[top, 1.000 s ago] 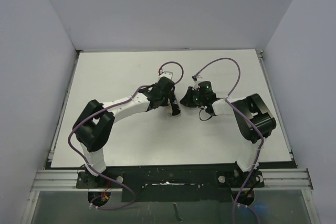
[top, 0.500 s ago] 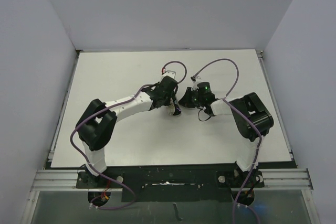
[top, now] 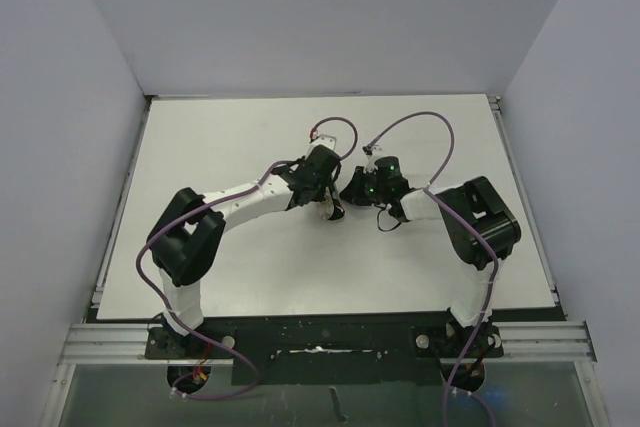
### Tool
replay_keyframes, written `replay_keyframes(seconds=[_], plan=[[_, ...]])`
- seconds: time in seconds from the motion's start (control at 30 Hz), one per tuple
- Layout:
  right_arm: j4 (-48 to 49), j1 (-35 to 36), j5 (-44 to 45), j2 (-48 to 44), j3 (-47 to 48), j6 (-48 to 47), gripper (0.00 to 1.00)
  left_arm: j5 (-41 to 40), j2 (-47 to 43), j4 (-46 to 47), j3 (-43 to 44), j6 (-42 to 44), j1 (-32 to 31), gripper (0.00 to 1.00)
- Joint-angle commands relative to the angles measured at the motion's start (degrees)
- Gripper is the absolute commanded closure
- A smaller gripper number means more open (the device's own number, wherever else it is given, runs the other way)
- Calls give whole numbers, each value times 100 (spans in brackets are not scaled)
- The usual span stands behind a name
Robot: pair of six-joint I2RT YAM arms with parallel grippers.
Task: Organize the sunglasses
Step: Close the sunglasses case at the center of the board.
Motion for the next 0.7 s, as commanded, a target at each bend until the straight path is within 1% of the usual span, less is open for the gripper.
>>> replay_keyframes(seconds=[0.0, 0.4, 0.67], plan=[[310, 147, -125, 98, 137, -18, 100, 227, 122, 176, 234, -20, -91, 78], [350, 148, -172, 166, 69, -47, 100, 870, -67, 286, 234, -53, -43, 78], [389, 153, -173, 222, 36, -41, 100, 1012, -305, 349, 218, -157, 37, 78]])
